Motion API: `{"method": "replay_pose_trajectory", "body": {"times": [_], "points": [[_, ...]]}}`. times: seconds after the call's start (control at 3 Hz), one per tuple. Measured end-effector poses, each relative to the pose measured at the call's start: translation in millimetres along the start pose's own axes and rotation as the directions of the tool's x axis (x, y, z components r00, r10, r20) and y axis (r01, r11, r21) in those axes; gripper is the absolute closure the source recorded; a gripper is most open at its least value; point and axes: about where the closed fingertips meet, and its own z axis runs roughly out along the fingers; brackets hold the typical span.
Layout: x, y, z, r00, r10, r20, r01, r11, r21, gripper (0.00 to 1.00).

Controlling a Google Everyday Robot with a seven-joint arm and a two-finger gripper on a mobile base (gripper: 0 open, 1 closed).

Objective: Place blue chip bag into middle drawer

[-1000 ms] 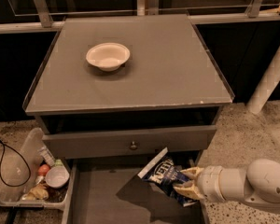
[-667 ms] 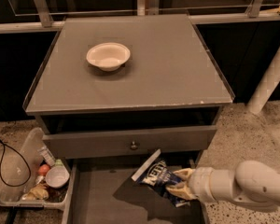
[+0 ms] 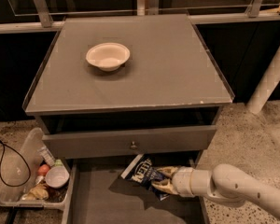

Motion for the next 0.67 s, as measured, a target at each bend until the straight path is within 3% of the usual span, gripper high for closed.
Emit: {"method": "replay_pose_trajectory", "body": {"times": [0.33, 0.67], "points": [[14.8, -3.7, 30.3, 0.999, -0.046, -0.002, 0.046, 0.9989, -0.013, 1.00], [29.1, 0.6, 49.7, 0.994, -0.098, -0.048, 0.096, 0.9946, -0.038, 1.00]]}}
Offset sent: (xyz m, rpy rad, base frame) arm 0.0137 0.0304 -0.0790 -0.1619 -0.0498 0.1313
